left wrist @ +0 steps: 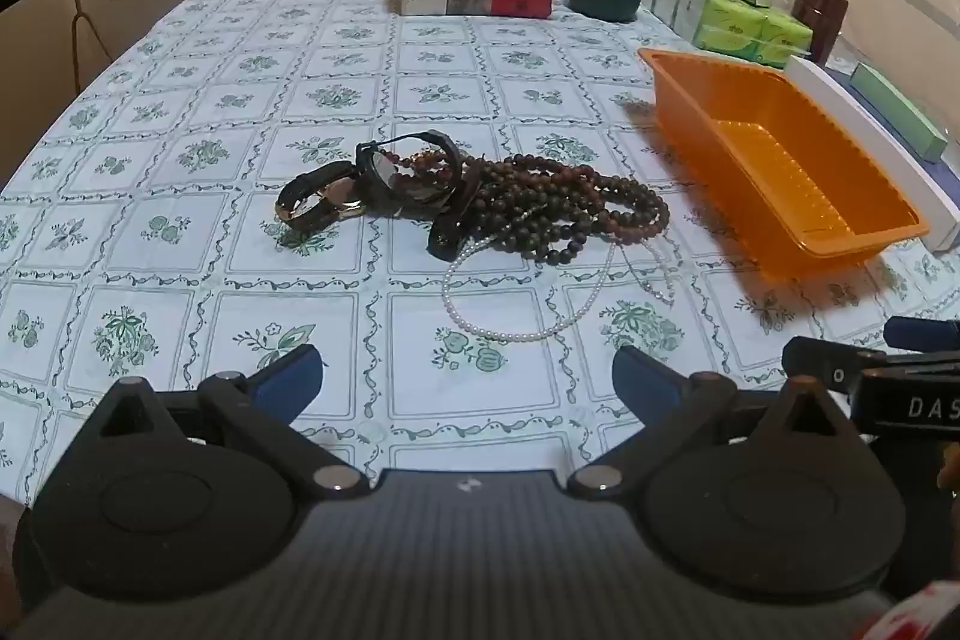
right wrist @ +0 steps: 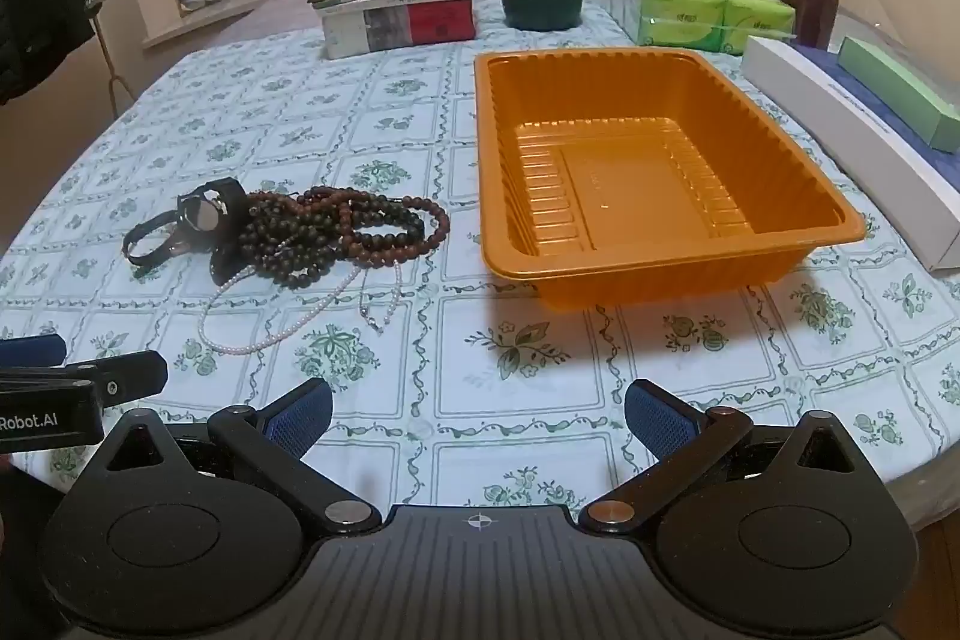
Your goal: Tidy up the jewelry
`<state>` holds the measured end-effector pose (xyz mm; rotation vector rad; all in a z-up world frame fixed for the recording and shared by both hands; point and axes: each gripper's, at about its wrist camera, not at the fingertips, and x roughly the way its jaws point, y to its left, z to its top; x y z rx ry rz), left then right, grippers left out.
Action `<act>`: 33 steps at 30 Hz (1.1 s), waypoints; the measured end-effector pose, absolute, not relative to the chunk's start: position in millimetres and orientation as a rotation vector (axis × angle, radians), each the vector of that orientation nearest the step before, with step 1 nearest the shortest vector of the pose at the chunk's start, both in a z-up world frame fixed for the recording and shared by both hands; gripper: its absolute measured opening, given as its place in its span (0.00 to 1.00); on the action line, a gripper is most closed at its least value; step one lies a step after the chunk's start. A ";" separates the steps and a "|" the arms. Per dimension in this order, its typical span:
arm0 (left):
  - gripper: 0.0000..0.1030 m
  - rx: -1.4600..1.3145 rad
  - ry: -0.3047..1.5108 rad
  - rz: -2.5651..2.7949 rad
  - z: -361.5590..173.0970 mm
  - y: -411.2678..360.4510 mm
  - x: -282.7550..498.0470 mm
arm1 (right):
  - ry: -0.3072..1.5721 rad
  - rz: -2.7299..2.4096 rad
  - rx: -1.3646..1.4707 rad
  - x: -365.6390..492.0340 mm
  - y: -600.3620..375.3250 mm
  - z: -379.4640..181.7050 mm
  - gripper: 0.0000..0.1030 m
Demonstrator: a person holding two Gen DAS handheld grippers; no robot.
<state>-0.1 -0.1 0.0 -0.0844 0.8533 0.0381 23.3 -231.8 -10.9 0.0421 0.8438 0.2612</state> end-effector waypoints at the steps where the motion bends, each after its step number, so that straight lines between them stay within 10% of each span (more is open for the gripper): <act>1: 0.99 -0.082 0.853 0.036 0.2 -0.5 -0.2 | 0.844 0.263 0.045 23.4 -231.8 -11.0 1.00; 33: 0.99 -0.091 0.824 0.010 4.3 -3.4 -3.3 | 0.829 0.257 0.061 24.2 -231.3 -7.4 1.00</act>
